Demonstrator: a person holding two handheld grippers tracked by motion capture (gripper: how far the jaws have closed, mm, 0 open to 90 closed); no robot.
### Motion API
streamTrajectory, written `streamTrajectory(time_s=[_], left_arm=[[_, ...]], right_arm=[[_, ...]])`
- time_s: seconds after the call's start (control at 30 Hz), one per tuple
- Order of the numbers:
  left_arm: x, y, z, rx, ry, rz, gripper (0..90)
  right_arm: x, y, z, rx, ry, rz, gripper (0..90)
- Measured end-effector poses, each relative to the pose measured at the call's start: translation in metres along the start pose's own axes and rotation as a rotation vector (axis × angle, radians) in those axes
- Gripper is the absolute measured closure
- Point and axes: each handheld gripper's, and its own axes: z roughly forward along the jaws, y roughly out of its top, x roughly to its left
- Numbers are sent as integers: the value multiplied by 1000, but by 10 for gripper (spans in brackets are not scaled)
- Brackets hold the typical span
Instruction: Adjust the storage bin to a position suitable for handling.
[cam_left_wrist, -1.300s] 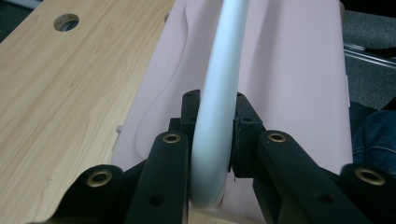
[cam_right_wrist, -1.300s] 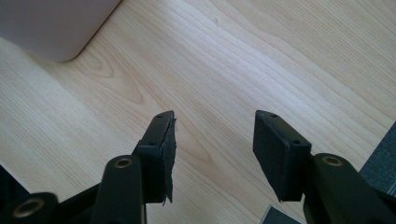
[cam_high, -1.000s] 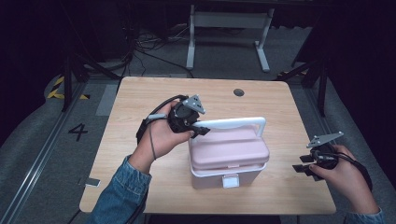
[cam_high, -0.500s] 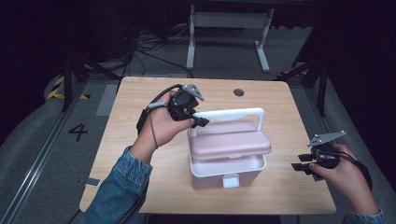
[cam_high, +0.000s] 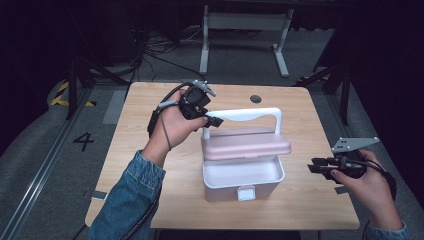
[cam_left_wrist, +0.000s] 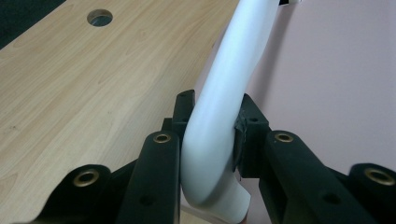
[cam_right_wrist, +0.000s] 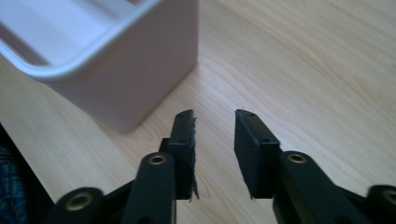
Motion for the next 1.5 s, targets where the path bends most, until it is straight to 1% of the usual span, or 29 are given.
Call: streamTrajectory(time_s=[0.03, 0.1, 0.13, 0.17, 0.2, 0.23, 0.27, 0.3, 0.33, 0.4, 0.47, 0.53, 0.6, 0.67, 0.77, 0.83, 0.87, 0.93, 0.97, 1.07, 1.1, 1.13, 1.2, 1.27, 1.33, 1.4, 1.43, 1.47, 1.5], left_arm=[[1, 0, 0, 1, 2, 1, 745], [2, 1, 1, -1, 1, -2, 743], [2, 1, 1, -1, 1, -2, 743], [2, 1, 1, 5, 0, 1, 743], [2, 1, 1, 4, -1, -1, 742], [3, 1, 1, 4, -2, -2, 742], [3, 2, 1, 4, -2, -3, 742], [3, 2, 1, 6, -3, -1, 742], [4, 3, 1, 10, -3, -1, 741], [5, 3, 1, 9, -1, 0, 740], [6, 4, 2, 12, -4, 6, 738], [7, 5, 2, 9, -3, -1, 737], [8, 5, 3, 9, -4, 4, 735], [9, 6, 3, 9, -3, 1, 734], [11, 8, 4, 5, -2, 1, 729], [13, 8, 5, 0, 0, 2, 727], [13, 8, 5, 0, 0, 2, 727], [16, 9, 5, -1, 1, 3, 726], [17, 10, 5, -3, 1, 3, 726], [19, 10, 6, -10, 3, 9, 721], [19, 9, 7, -31, 6, 7, 721], [20, 9, 6, -54, 6, 4, 666], [20, 9, 4, -63, 11, -3, 621], [19, 8, 1, -67, 32, -4, 575], [18, 8, -4, -79, 54, -14, 532], [18, 7, -9, -74, 71, -4, 487], [17, 6, -13, -86, 93, -3, 475], [16, 5, -17, -95, 102, -1, 458], [15, 4, -20, -91, 109, 4, 445]], right_arm=[[4, 4, -3, -47, 12, -5, 780], [6, 8, -5, -88, 24, -13, 846], [6, 8, -5, -88, 24, -13, 846], [7, 10, -7, -124, 28, -14, 898], [8, 12, -9, -158, 39, -13, 900], [10, 15, -11, -214, 68, -26, 900], [10, 15, -11, -214, 68, -26, 900], [11, 17, -11, -239, 81, -31, 900], [13, 20, -10, -278, 122, -48, 900], [16, 22, -8, -304, 152, -61, 900], [18, 25, -3, -332, 165, -82, 900], [17, 27, 1, -363, 189, -81, 900], [17, 30, 7, -386, 220, -80, 900], [19, 33, 13, -405, 250, -88, 900], [22, 36, 23, -429, 278, -102, 900], [24, 38, 29, -451, 283, -112, 900], [24, 38, 29, -451, 283, -112, 900], [25, 38, 31, -488, 288, -120, 900], [24, 39, 33, -516, 283, -120, 900], [24, 40, 34, -529, 275, -122, 900], [24, 40, 34, -529, 275, -121, 900], [24, 41, 34, -535, 271, -122, 900], [25, 42, 34, -531, 266, -121, 900], [25, 43, 35, -532, 264, -125, 900], [26, 43, 36, -532, 261, -125, 900], [26, 43, 35, -535, 251, -126, 900], [26, 44, 35, -534, 247, -128, 900], [26, 44, 34, -533, 247, -127, 900], [26, 44, 34, -535, 244, -124, 900]])
